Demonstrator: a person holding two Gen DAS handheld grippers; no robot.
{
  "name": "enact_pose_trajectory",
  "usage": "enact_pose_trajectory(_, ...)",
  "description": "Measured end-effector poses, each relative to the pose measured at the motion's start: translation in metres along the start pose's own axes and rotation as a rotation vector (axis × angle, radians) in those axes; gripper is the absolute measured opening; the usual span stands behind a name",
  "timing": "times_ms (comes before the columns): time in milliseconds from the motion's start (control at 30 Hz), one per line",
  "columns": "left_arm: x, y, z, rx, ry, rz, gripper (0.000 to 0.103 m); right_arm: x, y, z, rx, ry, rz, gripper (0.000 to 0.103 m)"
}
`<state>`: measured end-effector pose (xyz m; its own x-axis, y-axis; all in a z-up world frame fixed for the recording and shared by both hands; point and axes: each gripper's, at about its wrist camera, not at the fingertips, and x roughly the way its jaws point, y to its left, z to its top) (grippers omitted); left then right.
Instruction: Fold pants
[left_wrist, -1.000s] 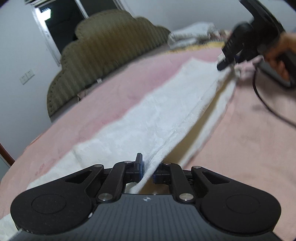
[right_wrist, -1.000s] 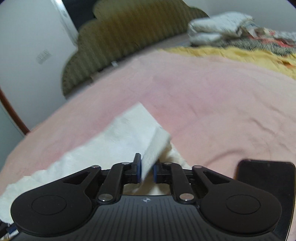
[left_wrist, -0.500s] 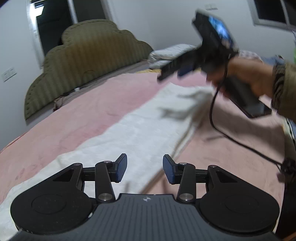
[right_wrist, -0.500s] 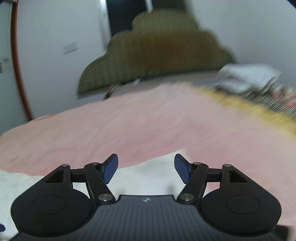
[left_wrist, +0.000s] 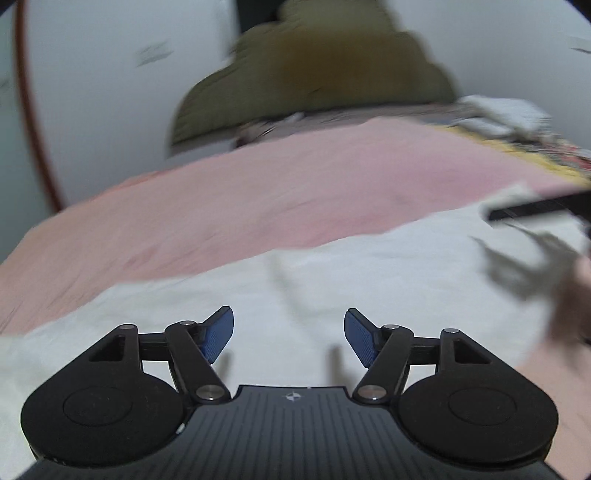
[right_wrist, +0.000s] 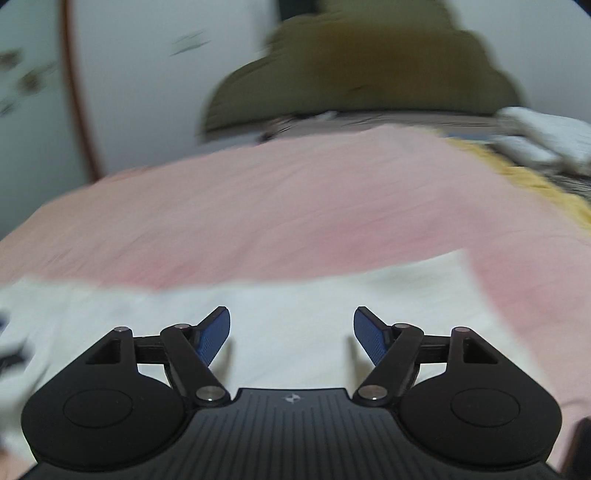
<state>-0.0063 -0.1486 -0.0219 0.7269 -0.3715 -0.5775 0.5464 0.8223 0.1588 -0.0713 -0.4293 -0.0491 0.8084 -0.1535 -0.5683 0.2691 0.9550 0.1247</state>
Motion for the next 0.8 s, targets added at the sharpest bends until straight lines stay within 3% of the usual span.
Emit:
enact_pose_trajectory(100, 0.017, 0.019, -0.002, -0.039, 0.124, 0.047, 0.071, 0.014, 0.013, -0.014, -0.105, 0.033, -0.055, 0.075)
enact_pose_trajectory(133, 0.02, 0.026, -0.005, -0.059, 0.146, 0.051, 0.072, 0.013, 0.011, -0.015, -0.087, 0.018, -0.082, 0.082)
enact_pose_trajectory(200, 0.013, 0.034, -0.008, -0.082, 0.141, 0.043, 0.073, 0.005, 0.004, -0.014, -0.009, -0.001, -0.125, 0.082)
enact_pose_trajectory(267, 0.003, 0.033, -0.011, -0.06, 0.121, 0.049, 0.072, -0.014, 0.001, -0.015, 0.036, -0.051, -0.139, 0.082)
enact_pose_trajectory(333, -0.004, 0.032, -0.013, -0.038, 0.087, 0.041, 0.073, -0.031, 0.003, -0.021, 0.06, -0.076, -0.053, 0.082)
enact_pose_trajectory(433, -0.005, 0.017, -0.023, 0.029, 0.076, 0.032, 0.073, -0.037, 0.016, -0.036, 0.013, -0.001, 0.046, 0.082)
enact_pose_trajectory(467, -0.006, 0.011, -0.025, 0.057, 0.049, 0.051, 0.073, -0.036, 0.022, -0.043, -0.038, 0.036, 0.027, 0.082)
enact_pose_trajectory(533, -0.008, -0.002, -0.03, 0.134, 0.004, 0.087, 0.073, -0.041, 0.03, -0.052, -0.115, 0.013, -0.022, 0.082)
enact_pose_trajectory(700, -0.01, -0.017, -0.045, 0.235, -0.09, 0.177, 0.083, -0.077, 0.01, -0.058, 0.08, -0.104, -0.097, 0.082)
enact_pose_trajectory(800, -0.009, -0.015, -0.044, 0.229, -0.087, 0.175, 0.085, -0.091, -0.01, -0.064, 0.217, -0.124, -0.126, 0.082)
